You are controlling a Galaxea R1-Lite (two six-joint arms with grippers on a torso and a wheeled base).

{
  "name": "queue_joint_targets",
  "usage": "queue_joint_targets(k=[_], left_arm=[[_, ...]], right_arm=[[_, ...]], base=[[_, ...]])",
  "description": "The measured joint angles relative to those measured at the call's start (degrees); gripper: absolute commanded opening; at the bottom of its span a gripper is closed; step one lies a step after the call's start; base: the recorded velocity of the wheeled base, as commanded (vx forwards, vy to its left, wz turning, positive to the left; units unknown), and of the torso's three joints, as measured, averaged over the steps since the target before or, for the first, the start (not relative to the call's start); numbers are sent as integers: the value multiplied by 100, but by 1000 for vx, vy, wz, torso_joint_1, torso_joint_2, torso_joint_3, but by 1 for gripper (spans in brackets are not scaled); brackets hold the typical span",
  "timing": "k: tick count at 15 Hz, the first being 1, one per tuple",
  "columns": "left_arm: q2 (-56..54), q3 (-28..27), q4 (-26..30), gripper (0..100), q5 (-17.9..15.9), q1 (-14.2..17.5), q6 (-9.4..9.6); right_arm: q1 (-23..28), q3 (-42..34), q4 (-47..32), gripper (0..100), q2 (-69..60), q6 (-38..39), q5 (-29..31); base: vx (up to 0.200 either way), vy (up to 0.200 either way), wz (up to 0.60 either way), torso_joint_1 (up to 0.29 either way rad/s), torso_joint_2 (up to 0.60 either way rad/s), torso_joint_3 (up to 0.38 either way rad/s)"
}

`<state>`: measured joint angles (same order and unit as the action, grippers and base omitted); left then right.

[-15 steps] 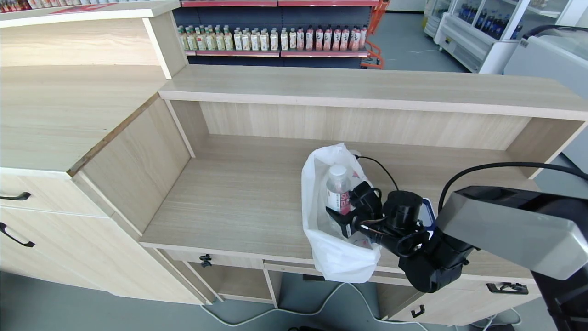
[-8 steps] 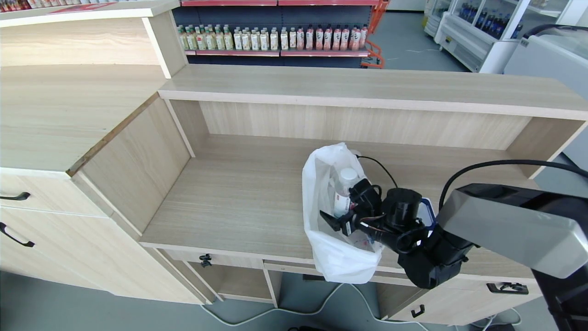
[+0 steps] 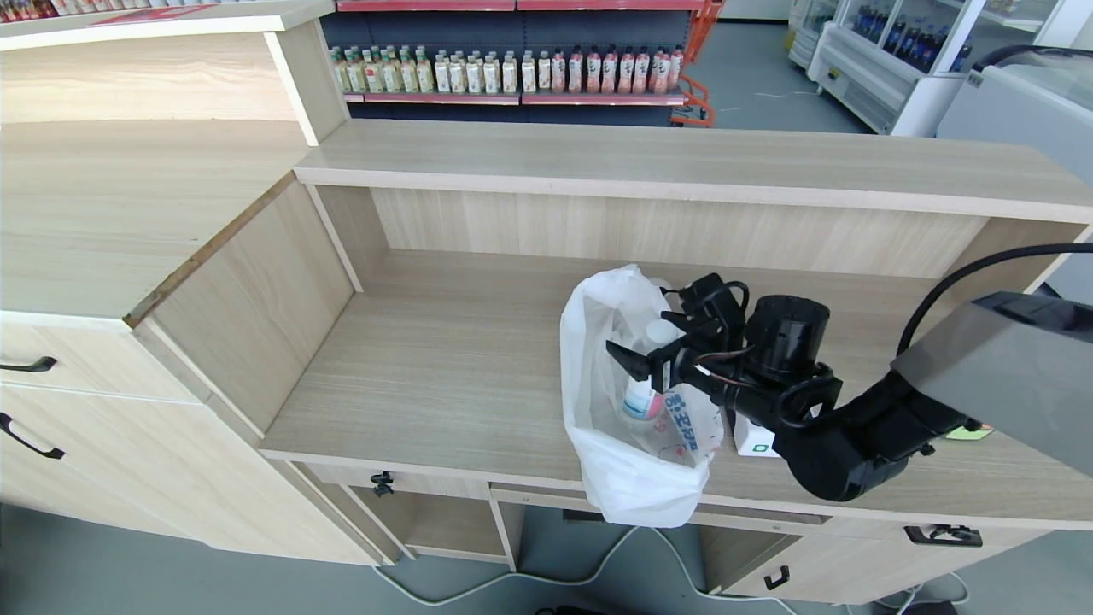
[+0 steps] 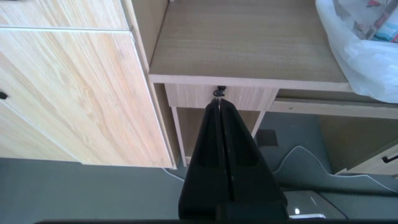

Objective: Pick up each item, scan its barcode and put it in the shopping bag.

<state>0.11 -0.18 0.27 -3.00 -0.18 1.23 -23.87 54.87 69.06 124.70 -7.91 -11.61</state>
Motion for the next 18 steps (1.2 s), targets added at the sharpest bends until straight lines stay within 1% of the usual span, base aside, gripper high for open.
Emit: queue_joint_targets(k=[3,5,8,10,12,15,18], left_arm=[[0,0,-2,0,0,0,-1],[0,0,0,0,0,0,0],[0,0,0,0,0,0,0],[0,0,0,0,0,0,0],[0,0,0,0,0,0,0],[0,0,-2,0,7,0,-9],[0,0,0,0,10,0,-4]], right_arm=[[22,-20,-189,100,-466,215,34],[50,-134,-334,100,-898,532,55],[224,-568,-811,100,-1726,606,85],[701,-1118,-1386,100,-2498,234,96],[1329,-1692,-1807,100,-3167,-13,91],[1947,-2723,-1966,100,-3910,-87,61],[2438,-3539,-1965,100,-4395,-115,83]], base=[[0,0,0,0,0,0],[0,0,0,0,0,0],[0,0,0,0,0,0],[0,0,0,0,0,0],[0,0,0,0,0,0],[0,0,0,0,0,0],[0,-200,0,2,2,7]])
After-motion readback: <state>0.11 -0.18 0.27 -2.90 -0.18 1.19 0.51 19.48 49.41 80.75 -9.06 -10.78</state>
